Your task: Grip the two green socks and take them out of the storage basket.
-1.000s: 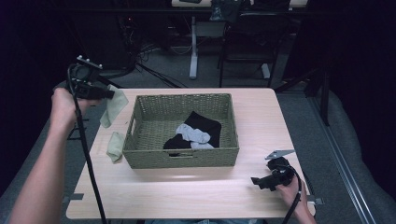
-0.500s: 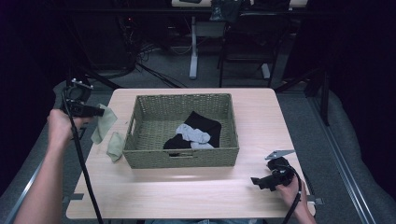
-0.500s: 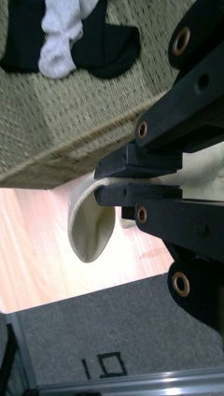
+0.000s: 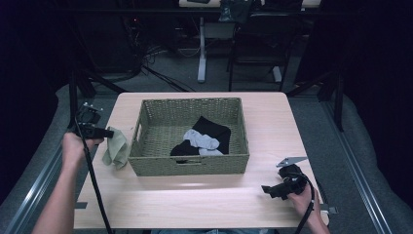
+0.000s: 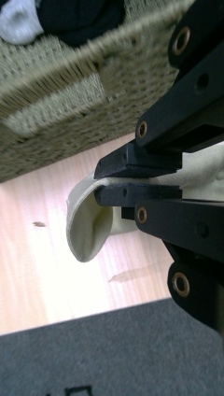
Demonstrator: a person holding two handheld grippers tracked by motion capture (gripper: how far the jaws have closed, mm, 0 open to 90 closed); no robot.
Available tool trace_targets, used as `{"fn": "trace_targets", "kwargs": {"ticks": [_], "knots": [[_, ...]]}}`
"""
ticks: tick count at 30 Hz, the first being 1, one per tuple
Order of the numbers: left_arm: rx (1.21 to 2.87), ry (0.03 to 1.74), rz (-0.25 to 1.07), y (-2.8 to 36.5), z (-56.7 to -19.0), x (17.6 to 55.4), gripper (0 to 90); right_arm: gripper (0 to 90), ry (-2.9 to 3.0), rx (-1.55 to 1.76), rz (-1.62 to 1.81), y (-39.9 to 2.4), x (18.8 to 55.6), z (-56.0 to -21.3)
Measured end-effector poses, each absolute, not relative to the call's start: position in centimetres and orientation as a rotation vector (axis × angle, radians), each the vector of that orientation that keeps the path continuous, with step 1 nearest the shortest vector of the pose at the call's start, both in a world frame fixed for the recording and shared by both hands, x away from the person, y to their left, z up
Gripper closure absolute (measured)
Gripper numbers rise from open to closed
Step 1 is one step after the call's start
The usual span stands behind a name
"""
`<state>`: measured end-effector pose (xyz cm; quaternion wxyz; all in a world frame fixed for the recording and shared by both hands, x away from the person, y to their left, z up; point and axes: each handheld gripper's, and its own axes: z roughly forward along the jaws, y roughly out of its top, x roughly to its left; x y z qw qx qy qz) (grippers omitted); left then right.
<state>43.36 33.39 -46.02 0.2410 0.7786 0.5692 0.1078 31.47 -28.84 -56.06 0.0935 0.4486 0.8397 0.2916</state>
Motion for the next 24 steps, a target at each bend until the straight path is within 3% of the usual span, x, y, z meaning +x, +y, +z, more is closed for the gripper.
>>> {"fn": "trace_targets", "kwargs": {"ticks": [10, 16, 19, 24], "knots": [[2.150, 1.624, 0.193, 33.6, -50.9, 43.9, 85.3, 0.0, 2.497, 1.335, 0.864, -28.8, 31.5, -56.1], [2.118, 1.692, 0.142, 34.1, -53.3, 44.2, 77.7, 0.0, 2.491, 1.335, 0.873, -28.7, 31.5, -56.1], [2.082, 1.676, 0.136, 34.4, -53.2, 43.9, 66.8, 0.0, 2.496, 1.338, 0.867, -28.7, 31.5, -56.2], [2.072, 1.665, 0.217, 34.5, -52.0, 42.9, 32.2, 0.0, 2.496, 1.332, 0.855, -28.7, 31.5, -56.2]]}}
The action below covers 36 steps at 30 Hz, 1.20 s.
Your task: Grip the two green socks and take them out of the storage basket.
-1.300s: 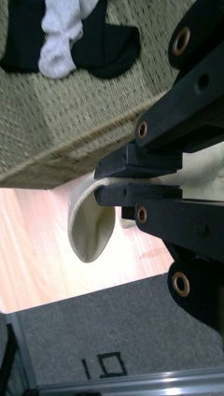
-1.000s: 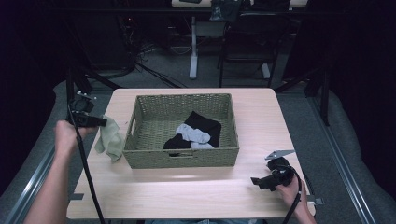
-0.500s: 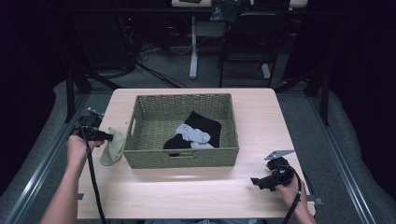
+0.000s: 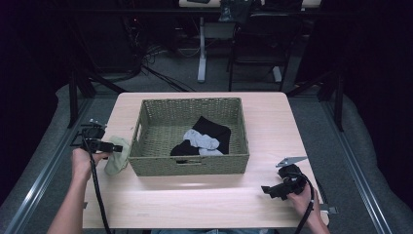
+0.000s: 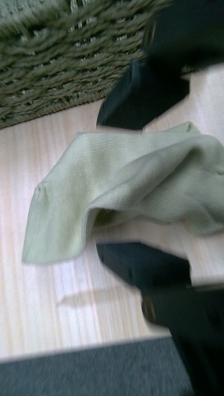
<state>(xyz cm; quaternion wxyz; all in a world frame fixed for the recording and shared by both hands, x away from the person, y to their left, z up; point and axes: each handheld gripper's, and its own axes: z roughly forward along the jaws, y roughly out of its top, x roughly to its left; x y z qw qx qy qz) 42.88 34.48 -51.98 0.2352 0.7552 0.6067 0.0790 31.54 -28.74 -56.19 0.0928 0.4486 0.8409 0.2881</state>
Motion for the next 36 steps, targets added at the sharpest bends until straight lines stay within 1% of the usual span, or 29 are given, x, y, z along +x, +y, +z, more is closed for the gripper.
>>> {"fn": "trace_targets", "kwargs": {"ticks": [2, 4, 7, 11, 15, 19, 22, 26, 27, 30, 33, 36], "knots": [[2.068, 1.669, 0.253, 34.7, -51.2, 42.2, 24.5, 0.0, 2.499, 1.334, 0.853, -28.7, 31.5, -56.2], [2.026, 1.680, 0.267, 34.9, -50.6, 41.3, 17.2, 0.0, 2.502, 1.330, 0.866, -28.7, 31.5, -56.1], [1.997, 1.666, 0.317, 34.8, -49.7, 39.9, 15.0, 0.0, 2.503, 1.327, 0.867, -28.7, 31.5, -56.1], [1.982, 1.613, 0.374, 34.1, -48.8, 37.8, 13.6, 0.0, 2.504, 1.328, 0.868, -28.7, 31.5, -56.1], [1.989, 1.582, 0.412, 33.3, -48.9, 35.9, 13.3, 0.0, 2.511, 1.328, 0.858, -28.6, 31.5, -56.2], [1.976, 1.575, 0.430, 32.6, -50.1, 34.0, 12.8, 0.0, 2.510, 1.325, 0.863, -28.6, 31.5, -56.2], [1.994, 1.578, 0.422, 32.2, -51.2, 32.5, 12.1, 0.0, 2.512, 1.327, 0.862, -28.7, 31.5, -56.2], [2.010, 1.589, 0.442, 31.9, -52.5, 30.8, 11.2, 0.0, 2.513, 1.321, 0.858, -28.6, 31.5, -56.2], [2.015, 1.590, 0.449, 31.9, -52.7, 30.5, 11.2, 0.0, 2.514, 1.321, 0.857, -28.6, 31.5, -56.2], [1.996, 1.616, 0.533, 31.6, -53.7, 29.5, 11.3, 0.0, 2.517, 1.319, 0.857, -28.6, 31.5, -56.2], [2.025, 1.610, 0.565, 31.1, -54.1, 29.4, 11.2, 0.0, 2.514, 1.318, 0.870, -28.4, 31.5, -56.1], [2.030, 1.620, 0.568, 31.2, -54.6, 29.8, 11.2, 0.0, 2.517, 1.321, 0.881, -28.4, 31.5, -56.2]]}}
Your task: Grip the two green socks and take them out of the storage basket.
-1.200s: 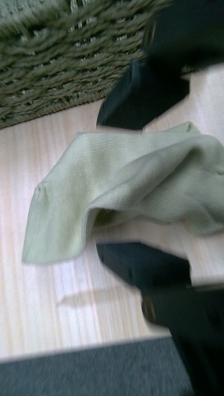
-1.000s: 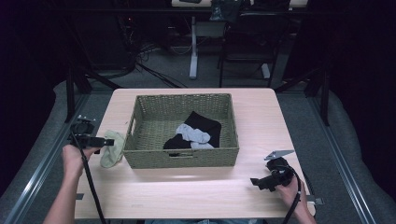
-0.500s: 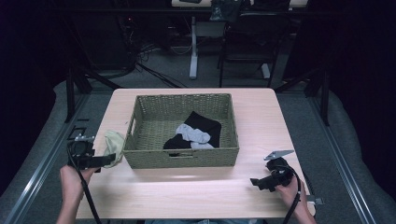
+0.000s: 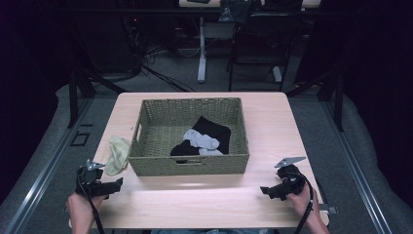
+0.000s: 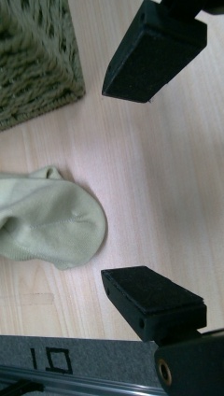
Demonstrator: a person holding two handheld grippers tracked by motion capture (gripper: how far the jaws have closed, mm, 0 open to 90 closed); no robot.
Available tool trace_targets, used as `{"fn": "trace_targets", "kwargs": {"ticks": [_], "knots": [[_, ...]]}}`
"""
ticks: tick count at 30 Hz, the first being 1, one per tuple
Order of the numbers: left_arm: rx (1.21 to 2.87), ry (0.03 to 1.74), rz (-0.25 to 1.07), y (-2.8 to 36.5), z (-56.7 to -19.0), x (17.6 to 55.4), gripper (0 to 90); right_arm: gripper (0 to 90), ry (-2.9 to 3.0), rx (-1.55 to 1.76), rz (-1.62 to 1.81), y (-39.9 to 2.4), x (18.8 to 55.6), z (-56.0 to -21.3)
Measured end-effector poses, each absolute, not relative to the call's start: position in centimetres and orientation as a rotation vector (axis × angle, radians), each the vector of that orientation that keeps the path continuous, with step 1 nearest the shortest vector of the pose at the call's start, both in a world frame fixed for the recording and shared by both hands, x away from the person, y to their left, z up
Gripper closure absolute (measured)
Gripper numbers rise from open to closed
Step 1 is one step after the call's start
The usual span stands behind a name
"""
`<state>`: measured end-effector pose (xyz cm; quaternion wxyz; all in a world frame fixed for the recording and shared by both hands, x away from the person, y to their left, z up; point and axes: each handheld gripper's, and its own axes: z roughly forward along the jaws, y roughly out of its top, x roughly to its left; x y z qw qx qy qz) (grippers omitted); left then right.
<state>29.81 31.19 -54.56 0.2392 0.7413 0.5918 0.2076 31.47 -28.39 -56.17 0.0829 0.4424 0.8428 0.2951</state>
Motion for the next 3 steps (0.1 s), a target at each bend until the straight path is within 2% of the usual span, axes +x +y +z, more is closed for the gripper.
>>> {"fn": "trace_targets", "kwargs": {"ticks": [3], "knots": [[2.027, 1.630, 0.596, 31.34, -54.96, 30.19, 11.7, 0.0, 2.514, 1.320, 0.880, -28.49, 31.53, -56.20]]}}
